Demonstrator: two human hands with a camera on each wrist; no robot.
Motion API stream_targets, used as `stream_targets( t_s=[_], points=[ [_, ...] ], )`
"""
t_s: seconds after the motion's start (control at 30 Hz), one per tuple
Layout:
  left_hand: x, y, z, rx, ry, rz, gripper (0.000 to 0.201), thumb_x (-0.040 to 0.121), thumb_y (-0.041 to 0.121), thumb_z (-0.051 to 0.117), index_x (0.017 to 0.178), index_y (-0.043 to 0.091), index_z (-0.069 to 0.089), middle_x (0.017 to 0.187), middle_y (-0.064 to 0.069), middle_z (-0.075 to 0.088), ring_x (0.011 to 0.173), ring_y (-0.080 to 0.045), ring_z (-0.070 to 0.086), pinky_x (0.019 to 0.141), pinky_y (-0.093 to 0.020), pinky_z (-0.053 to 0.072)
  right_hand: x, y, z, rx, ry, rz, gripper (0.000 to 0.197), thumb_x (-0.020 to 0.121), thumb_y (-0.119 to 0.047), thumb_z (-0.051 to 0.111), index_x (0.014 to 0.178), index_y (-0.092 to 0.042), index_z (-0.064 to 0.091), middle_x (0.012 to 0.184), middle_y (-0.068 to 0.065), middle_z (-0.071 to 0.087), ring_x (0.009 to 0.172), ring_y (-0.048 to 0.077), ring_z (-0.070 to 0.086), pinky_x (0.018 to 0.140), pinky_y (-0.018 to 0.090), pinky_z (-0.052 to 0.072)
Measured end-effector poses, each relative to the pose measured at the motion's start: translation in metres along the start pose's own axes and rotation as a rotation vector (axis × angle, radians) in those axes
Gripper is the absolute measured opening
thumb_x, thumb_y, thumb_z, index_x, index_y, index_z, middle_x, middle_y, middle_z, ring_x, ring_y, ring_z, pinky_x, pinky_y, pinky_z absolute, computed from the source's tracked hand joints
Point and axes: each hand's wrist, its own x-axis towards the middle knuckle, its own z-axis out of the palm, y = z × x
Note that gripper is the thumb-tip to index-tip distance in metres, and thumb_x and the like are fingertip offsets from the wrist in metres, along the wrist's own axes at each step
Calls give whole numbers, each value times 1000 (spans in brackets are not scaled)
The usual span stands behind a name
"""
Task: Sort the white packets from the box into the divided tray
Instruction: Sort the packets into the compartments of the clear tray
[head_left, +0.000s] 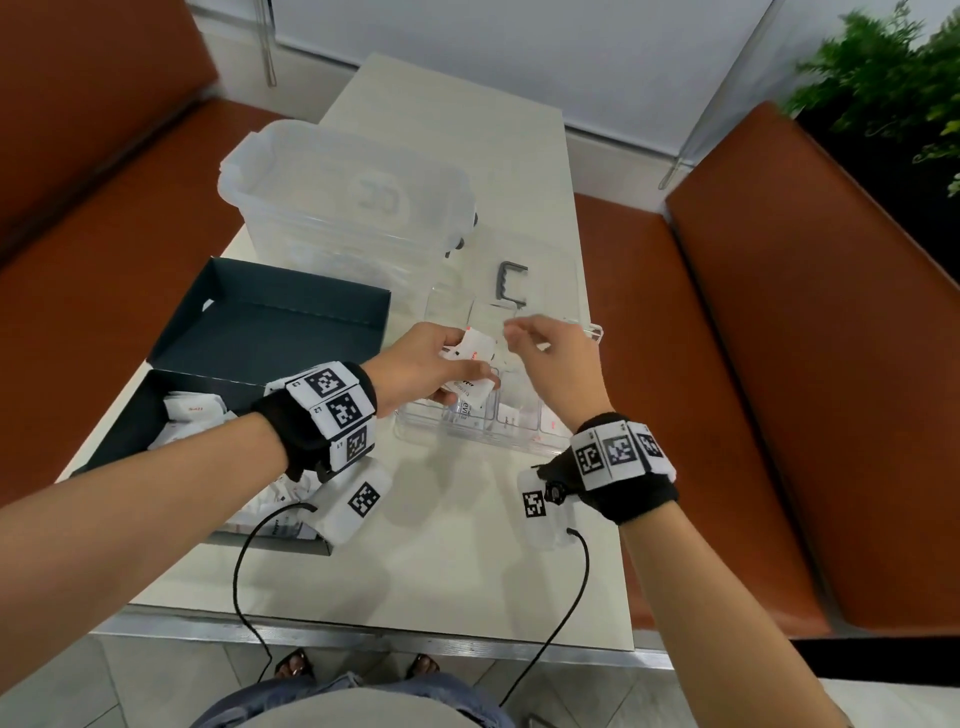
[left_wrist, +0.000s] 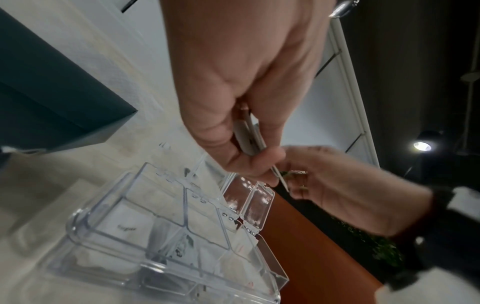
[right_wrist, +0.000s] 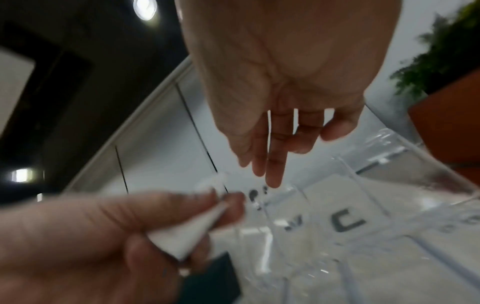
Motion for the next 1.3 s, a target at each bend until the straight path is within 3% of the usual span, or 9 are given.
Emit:
stream_targets(
  t_s=[0.13, 0.27, 0.43, 0.6, 0.73, 0.8, 0.93, 1.07, 1.3],
  points=[
    [1, 5, 11, 30, -44, 21, 29, 90, 19, 68, 116, 7, 64, 105, -7, 73, 87, -11, 66, 63, -21, 52, -4, -12, -13, 86, -138, 1, 20, 83, -29, 73, 99, -18, 73, 86, -8, 69, 77, 1, 62, 69, 11, 44],
    [3, 8, 17, -7, -21, 27, 24, 90, 16, 68, 111, 5, 67, 101, -9, 75, 85, -15, 64, 59, -20, 51, -2, -2, -31, 195, -85, 49, 9, 80, -18, 77, 87, -16, 72, 72, -2, 69, 58, 3, 60, 62, 14, 52],
    [6, 11, 20, -7, 15, 40, 8, 90, 15, 68, 96, 13, 73, 96, -5, 75, 76, -11, 63, 57, -19, 52, 11, 27, -59, 266, -9, 111, 8, 83, -17, 73, 91, -15, 73, 71, 0, 71, 60, 5, 63, 61, 18, 51],
    [8, 9, 22, -10, 32, 28, 7, 90, 15, 67, 95, 14, 73, 97, -9, 75, 78, -14, 63, 54, -18, 51, 20, 65, -57, -63, -30, 137, 12, 85, -23, 71, 93, -16, 74, 82, -2, 71, 71, 7, 63, 71, 19, 49],
    [7, 5, 21, -1, 31, 28, 11, 90, 15, 67, 98, 10, 72, 96, -8, 75, 78, -14, 63, 55, -21, 50, 18, 86, -34, -290, -67, 137, 9, 87, -17, 68, 89, -11, 75, 82, -3, 64, 64, -3, 49, 57, 4, 31],
    [7, 4, 19, 0, 37, 21, 14, 90, 16, 67, 101, 8, 72, 97, -7, 75, 79, -14, 64, 57, -22, 51, 15, 92, -25, -336, -53, 143, 10, 88, -14, 65, 88, -10, 75, 83, -1, 64, 65, 3, 50, 58, 10, 34],
    [7, 2, 15, 7, 54, 14, 15, 90, 17, 67, 102, 9, 73, 93, -3, 75, 75, -8, 65, 59, -22, 52, 5, 98, -10, -455, -30, 123, 14, 90, -12, 59, 88, -13, 73, 90, 3, 68, 81, 22, 61, 81, 35, 47],
    [6, 0, 13, 13, 60, 1, 18, 90, 18, 67, 104, 8, 72, 95, -4, 75, 77, -9, 65, 60, -21, 53, 0, 102, 0, -591, 0, 75, 12, 91, -14, 57, 89, -16, 69, 91, 1, 63, 88, 23, 56, 76, 32, 29],
    [5, 1, 15, -2, 64, -14, 19, 90, 19, 68, 104, 7, 72, 79, 6, 74, 67, -3, 64, 58, -20, 52, 3, 102, 8, -571, 20, 104, 5, 90, -16, 62, 91, -11, 63, 94, 4, 53, 88, 25, 51, 77, 34, 29]
  ],
)
